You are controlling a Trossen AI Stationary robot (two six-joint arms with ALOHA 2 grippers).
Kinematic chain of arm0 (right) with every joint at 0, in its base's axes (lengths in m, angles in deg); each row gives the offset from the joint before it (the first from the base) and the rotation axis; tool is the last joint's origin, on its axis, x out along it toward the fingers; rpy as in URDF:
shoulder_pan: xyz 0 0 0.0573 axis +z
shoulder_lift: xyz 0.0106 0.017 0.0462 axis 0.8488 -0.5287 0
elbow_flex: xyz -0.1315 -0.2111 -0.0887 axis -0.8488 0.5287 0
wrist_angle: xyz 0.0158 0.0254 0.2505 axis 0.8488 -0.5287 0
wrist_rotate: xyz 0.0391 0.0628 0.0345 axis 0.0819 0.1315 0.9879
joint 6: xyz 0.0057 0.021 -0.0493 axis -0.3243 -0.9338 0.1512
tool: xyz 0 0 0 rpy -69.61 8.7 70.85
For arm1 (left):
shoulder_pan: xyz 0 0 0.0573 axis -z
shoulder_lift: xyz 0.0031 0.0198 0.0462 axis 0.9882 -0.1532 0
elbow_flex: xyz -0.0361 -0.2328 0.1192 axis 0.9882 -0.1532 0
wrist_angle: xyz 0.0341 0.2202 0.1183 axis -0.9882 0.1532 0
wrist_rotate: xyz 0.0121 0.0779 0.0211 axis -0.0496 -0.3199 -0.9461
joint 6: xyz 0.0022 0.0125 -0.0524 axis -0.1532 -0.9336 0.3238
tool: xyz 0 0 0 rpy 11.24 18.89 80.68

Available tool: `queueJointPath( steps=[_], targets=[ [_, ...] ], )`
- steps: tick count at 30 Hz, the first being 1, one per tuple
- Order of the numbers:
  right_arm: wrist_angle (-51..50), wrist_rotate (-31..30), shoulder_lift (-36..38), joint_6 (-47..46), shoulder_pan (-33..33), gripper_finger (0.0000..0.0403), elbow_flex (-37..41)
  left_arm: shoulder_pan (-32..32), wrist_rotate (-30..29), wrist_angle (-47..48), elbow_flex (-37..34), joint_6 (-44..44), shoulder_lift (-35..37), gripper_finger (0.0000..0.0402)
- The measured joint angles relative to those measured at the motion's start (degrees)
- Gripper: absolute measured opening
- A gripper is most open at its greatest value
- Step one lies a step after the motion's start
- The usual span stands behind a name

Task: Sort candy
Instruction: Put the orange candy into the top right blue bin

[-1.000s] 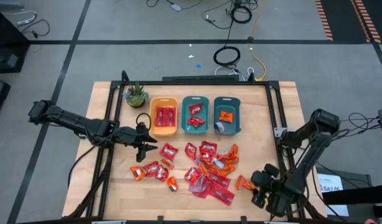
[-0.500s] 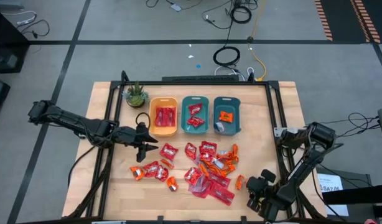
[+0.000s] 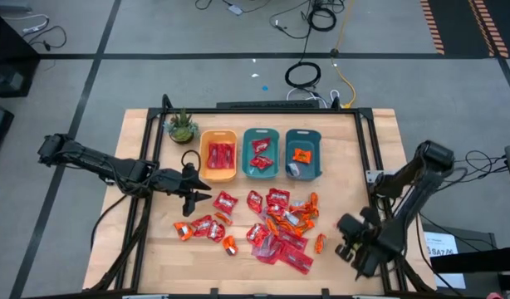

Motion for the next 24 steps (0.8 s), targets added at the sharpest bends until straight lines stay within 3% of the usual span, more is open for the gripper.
queueJointPath(
  steps=[3, 7, 9, 17, 24],
  targets=[
    [-4.81, -5.42, 5.24, 1.78, -3.65, 0.0017, 0.00, 0.02, 0.00, -0.02, 0.00, 0.00, 0.00, 0.0153],
    [-7.78, -17.49, 12.00, 5.87, -10.62, 0.0019, 0.00, 0.01, -0.01, -0.82, -0.01, 0.01, 0.00, 0.0153],
    [-6.85, -19.57, 14.94, 10.99, -15.73, 0.0019, -0.02, 0.02, -0.02, -1.57, 0.00, 0.02, 0.00, 0.0153],
    [9.36, -14.35, 18.87, 45.39, -40.15, 0.0017, -0.07, 0.00, -1.24, -2.58, 0.00, -0.11, 0.00, 0.0153],
    [15.93, -3.78, 15.59, 58.77, -60.01, 0.0016, -0.07, 0.00, -3.06, -2.45, 0.00, -0.13, 0.00, 0.0153]
  ],
)
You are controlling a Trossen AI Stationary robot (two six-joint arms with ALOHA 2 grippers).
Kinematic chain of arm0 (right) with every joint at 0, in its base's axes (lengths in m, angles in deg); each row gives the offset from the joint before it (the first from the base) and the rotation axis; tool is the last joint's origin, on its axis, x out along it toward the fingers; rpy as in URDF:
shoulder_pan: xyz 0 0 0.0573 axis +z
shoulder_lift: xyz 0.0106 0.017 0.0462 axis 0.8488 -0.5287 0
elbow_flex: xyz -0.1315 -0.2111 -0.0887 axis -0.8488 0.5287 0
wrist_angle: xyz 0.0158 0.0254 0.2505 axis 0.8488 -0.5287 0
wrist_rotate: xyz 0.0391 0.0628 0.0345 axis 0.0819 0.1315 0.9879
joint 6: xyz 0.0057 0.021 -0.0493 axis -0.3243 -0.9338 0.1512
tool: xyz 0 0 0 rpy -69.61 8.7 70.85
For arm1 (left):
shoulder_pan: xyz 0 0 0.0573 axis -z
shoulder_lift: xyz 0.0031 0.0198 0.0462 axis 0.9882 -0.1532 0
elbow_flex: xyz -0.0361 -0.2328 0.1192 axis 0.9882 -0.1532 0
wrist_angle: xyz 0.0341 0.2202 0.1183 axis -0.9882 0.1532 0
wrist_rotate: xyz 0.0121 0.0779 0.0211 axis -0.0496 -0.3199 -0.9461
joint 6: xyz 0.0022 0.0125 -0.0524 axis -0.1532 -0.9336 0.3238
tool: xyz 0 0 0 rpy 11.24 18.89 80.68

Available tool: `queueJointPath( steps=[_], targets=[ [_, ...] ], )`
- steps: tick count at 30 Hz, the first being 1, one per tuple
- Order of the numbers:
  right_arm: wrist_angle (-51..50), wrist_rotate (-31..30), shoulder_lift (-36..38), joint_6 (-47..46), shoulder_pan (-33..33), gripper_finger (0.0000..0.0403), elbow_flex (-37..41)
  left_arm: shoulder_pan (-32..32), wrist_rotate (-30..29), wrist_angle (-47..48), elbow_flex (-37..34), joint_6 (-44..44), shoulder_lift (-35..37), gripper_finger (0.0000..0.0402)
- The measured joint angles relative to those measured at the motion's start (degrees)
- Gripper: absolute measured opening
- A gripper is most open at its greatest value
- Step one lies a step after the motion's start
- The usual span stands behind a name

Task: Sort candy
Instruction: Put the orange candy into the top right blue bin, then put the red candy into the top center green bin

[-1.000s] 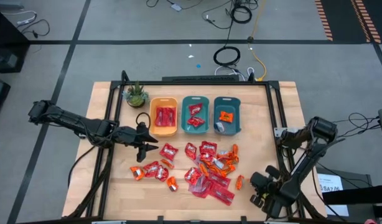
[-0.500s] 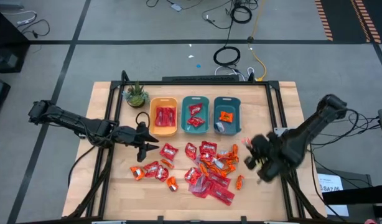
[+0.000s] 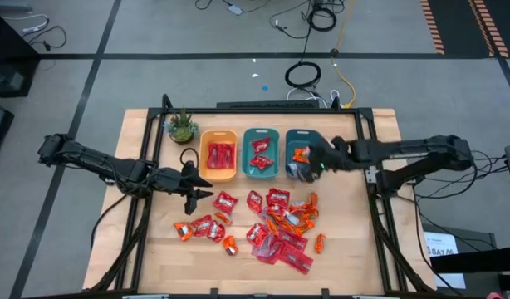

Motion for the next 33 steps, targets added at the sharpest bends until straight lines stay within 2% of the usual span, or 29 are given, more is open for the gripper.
queueJointPath(
  steps=[4, 6, 12, 26, 33],
  targets=[
    [3.68, 5.46, -3.63, 5.32, -9.36, 0.0019, -0.02, 0.00, 0.00, 0.00, 0.00, -0.02, 0.00, 0.0153],
    [4.48, 6.22, -5.61, 6.79, -13.03, 0.0028, -0.02, 0.00, 0.00, 0.00, 0.00, -0.04, 0.00, 0.0153],
    [7.50, 7.48, -8.93, 8.96, -18.96, 0.0073, -0.02, 0.00, 0.00, 0.02, 0.00, -0.02, 0.00, 0.0153],
    [8.56, 7.39, -8.80, 9.87, -20.63, 0.0206, -0.02, 0.00, 0.00, -0.30, 0.00, 0.00, 0.00, 0.0153],
    [6.22, 7.39, -8.78, 6.87, -20.40, 0.0222, -0.04, 0.00, -0.39, -0.43, 0.00, 0.07, 0.00, 0.0153]
  ],
)
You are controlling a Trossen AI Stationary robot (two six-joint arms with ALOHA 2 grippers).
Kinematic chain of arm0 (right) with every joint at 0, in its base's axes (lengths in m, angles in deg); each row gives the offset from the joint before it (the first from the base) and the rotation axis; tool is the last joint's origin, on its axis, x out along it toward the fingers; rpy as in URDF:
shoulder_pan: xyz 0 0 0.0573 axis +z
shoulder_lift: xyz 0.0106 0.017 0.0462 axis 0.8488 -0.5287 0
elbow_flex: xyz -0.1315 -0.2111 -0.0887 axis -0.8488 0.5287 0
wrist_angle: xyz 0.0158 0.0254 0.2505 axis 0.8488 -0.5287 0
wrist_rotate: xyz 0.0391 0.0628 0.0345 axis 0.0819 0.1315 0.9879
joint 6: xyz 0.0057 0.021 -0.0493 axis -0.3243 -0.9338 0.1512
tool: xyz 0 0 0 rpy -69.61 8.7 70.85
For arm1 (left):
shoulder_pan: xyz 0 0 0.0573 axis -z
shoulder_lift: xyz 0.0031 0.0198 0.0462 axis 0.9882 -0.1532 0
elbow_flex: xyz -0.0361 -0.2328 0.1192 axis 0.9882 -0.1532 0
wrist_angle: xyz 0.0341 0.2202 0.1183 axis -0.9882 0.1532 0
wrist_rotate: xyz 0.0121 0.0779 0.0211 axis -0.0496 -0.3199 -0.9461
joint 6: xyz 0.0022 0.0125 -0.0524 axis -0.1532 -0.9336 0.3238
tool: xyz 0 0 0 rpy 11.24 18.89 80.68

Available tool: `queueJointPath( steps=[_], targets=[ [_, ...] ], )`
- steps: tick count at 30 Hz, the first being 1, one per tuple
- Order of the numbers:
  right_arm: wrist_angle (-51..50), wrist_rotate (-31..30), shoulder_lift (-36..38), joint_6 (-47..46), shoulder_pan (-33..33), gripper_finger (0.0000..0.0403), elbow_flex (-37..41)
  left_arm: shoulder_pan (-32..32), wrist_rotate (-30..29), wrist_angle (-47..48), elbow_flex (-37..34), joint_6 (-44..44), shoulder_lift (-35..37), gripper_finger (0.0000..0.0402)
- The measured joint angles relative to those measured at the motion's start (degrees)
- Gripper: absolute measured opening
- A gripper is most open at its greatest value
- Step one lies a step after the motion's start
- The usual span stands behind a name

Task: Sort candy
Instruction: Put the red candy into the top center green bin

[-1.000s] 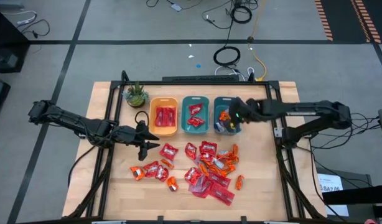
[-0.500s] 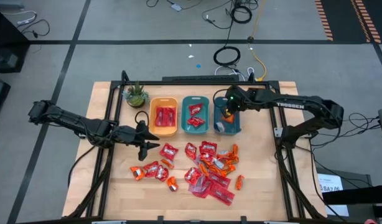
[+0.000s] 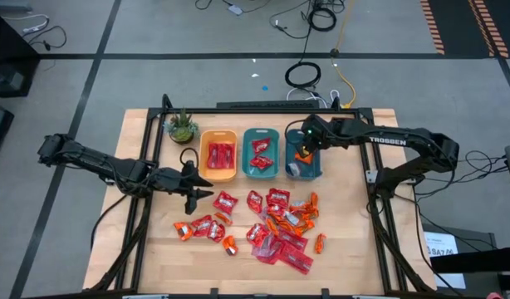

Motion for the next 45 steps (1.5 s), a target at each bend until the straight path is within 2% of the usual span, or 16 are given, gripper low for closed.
queueJointPath(
  steps=[6, 13, 16, 22, 28, 34, 40, 45],
  targets=[
    [-2.63, -0.02, 0.02, -0.30, 1.38, 0.0218, 0.00, 0.00, 1.37, -1.52, 0.00, 3.52, 0.00, 0.0153],
    [-6.67, -0.31, 0.19, -2.28, 4.58, 0.0217, 0.00, 0.00, -0.35, -1.33, 0.00, 4.58, 0.00, 0.0155],
    [-7.96, -0.90, 1.38, -3.07, 6.70, 0.0217, 0.00, -0.02, -0.42, -1.33, 0.00, 4.58, 0.00, 0.0171],
    [-14.65, -3.82, 6.22, -8.45, 12.37, 0.0217, 0.00, 0.00, -0.33, -1.27, 0.00, 4.60, 0.00, 0.0228],
    [-21.67, -7.23, 11.97, -19.35, 20.97, 0.0217, 0.00, 0.02, 1.33, -1.29, 0.00, 4.58, 0.00, 0.0245],
    [-24.15, -11.50, 15.78, -30.40, 31.86, 0.0217, -0.02, 0.02, -0.09, -1.52, 0.00, 4.84, 0.00, 0.0244],
    [-25.97, -13.85, 15.19, -40.46, 41.74, 0.0217, -0.02, 0.30, -2.91, -2.00, 0.00, 6.05, -1.83, 0.0244],
    [-26.02, -13.91, 13.56, -46.77, 48.93, 0.0217, -0.02, 1.73, -3.50, -4.48, 1.12, 6.03, -8.72, 0.0244]
  ],
)
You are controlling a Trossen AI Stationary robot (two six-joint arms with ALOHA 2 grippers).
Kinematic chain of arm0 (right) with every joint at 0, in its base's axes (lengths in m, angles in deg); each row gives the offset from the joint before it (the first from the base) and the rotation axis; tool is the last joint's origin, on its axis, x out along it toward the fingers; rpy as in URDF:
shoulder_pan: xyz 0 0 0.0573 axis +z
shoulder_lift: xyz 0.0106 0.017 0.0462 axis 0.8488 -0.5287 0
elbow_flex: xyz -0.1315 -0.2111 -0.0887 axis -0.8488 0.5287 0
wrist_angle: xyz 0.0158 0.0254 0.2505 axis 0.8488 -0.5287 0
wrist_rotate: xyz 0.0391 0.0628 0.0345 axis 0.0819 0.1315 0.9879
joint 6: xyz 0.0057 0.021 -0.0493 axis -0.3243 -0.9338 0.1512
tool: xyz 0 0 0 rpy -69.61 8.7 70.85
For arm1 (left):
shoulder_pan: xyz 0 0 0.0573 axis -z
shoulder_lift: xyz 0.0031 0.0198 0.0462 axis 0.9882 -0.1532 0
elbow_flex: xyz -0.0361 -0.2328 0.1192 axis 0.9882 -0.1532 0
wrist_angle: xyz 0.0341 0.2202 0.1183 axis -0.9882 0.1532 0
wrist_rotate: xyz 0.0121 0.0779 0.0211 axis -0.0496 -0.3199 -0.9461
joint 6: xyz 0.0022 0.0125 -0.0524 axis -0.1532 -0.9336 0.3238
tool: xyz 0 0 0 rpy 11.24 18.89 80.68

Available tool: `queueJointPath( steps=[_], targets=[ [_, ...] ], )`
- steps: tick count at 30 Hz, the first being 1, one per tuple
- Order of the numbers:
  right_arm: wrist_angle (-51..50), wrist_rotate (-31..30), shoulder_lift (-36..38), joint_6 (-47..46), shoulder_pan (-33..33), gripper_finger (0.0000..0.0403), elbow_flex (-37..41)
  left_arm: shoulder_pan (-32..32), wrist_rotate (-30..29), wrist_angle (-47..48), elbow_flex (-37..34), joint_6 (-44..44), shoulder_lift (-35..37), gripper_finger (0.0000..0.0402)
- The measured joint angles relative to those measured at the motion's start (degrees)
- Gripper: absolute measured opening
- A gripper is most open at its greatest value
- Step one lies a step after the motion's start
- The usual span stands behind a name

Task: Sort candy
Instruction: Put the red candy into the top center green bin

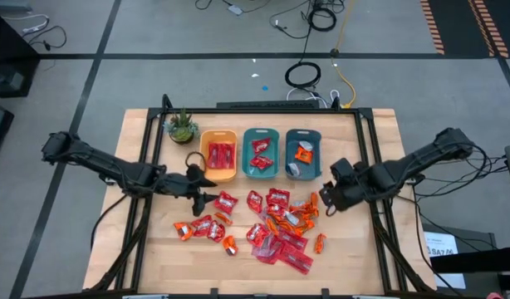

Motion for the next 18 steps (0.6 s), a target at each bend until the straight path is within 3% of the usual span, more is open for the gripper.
queueJointPath(
  steps=[6, 18],
  targets=[
    [-0.08, -0.05, -2.27, -7.31, 7.51, 0.0217, 0.00, 1.09, -3.41, 0.04, 5.15, -0.03, -11.25, 0.0244],
    [-0.02, -0.13, -7.76, -21.11, 19.87, 0.0217, 0.00, 1.06, -3.98, 0.39, 9.48, 4.57, -28.12, 0.0244]
  ],
)
